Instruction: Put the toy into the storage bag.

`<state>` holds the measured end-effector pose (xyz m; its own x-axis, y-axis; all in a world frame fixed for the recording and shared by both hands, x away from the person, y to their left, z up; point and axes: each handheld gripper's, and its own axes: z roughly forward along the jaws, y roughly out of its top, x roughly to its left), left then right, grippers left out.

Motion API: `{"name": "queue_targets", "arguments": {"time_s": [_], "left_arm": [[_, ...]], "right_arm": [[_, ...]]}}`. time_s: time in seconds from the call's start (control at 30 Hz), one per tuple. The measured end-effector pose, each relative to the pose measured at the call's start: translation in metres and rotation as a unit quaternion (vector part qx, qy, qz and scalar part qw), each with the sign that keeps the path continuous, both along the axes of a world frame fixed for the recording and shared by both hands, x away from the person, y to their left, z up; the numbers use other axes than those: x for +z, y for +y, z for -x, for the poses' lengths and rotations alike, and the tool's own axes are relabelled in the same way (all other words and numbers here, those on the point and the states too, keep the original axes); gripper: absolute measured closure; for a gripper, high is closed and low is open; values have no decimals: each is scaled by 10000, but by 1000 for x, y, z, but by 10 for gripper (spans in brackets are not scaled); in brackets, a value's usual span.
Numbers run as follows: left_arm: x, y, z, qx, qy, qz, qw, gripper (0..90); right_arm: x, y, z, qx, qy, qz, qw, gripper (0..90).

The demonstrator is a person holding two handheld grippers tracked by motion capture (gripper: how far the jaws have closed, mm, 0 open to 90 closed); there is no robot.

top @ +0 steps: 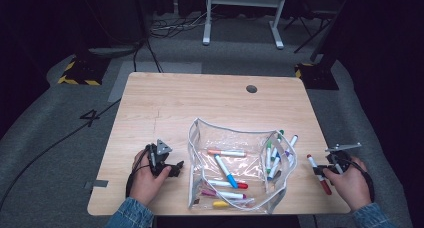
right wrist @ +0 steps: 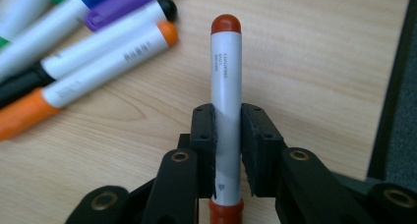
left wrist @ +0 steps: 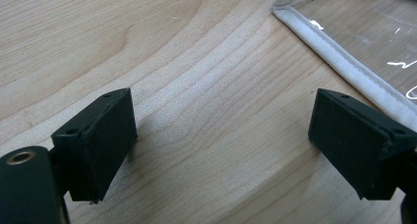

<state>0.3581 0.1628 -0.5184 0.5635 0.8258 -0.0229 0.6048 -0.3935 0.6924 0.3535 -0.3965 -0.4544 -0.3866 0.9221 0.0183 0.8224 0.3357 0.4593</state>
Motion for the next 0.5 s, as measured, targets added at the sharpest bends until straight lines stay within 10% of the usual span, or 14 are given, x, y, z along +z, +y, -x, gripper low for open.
{"name": "queue_targets", "arguments": {"time_s": [0.5], "left_arm": [[0, 0, 0, 0, 1, 2, 10000, 111]], "right_arm": [[119, 35, 7, 776, -752, -425, 9932, 774]]}}
